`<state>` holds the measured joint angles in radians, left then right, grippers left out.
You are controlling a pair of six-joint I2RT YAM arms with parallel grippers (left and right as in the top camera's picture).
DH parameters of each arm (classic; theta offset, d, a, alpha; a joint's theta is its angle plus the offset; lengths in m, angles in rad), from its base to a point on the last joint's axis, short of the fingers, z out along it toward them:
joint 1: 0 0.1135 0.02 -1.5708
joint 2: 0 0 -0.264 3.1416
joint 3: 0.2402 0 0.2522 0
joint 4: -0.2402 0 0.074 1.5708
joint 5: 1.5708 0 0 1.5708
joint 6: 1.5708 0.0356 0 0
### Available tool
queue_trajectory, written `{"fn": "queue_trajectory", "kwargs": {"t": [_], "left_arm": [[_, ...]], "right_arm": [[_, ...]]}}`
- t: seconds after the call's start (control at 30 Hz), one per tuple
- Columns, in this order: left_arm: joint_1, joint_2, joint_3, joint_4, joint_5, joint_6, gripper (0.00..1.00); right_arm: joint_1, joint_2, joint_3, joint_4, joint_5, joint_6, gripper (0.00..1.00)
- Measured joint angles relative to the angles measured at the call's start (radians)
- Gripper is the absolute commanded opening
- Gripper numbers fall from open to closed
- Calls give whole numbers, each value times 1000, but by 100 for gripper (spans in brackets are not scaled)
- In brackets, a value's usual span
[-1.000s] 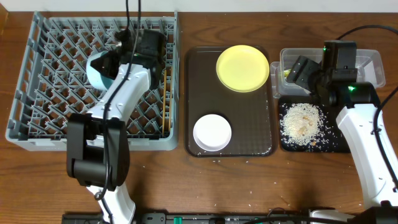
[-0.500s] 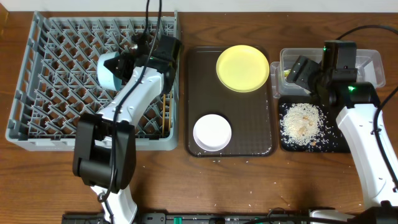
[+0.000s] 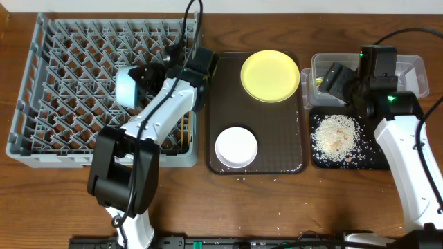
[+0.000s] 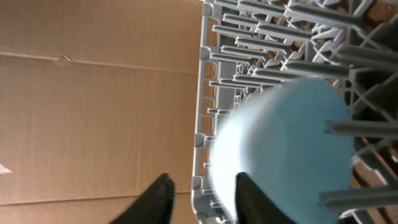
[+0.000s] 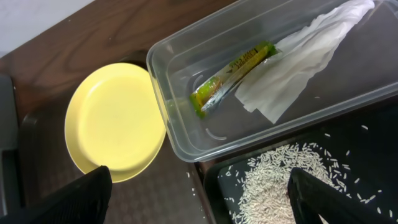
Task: Sort waste into correct bins and load items into the dishwasher
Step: 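Reach the left gripper to the white bowl and grasp its rim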
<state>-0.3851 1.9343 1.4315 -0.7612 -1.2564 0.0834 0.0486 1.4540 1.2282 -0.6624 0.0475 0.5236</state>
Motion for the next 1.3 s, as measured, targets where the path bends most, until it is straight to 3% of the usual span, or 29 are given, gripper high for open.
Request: {"fn": "queue_trajectory", "kwargs": {"t": [0.27,0.47,0.6,0.8,0.93,1.07,1.3], "left_arm": [[-37,0,0,-5,0,-6,55],[-124,-16,0,-6,71,-45,57],[-203,-116,-2,-5,294,-74,58],[-245,-318,-2,-4,856,-116,58],[-245,-325,-3,-67,1128,-151,58],[-245,-288,-42,-117,1252,-176,57],[-245,-191,-158,-72,1318,-196,57]], "right_arm": [[0,0,0,-3,0,0,89],[0,0,0,-3,0,0,89],[0,0,0,-2,0,0,89],[0,0,0,11,-2,0,89],[0,0,0,24,-3,0,89],[0,0,0,24,-3,0,89],[0,0,0,24,-3,0,89]]}}
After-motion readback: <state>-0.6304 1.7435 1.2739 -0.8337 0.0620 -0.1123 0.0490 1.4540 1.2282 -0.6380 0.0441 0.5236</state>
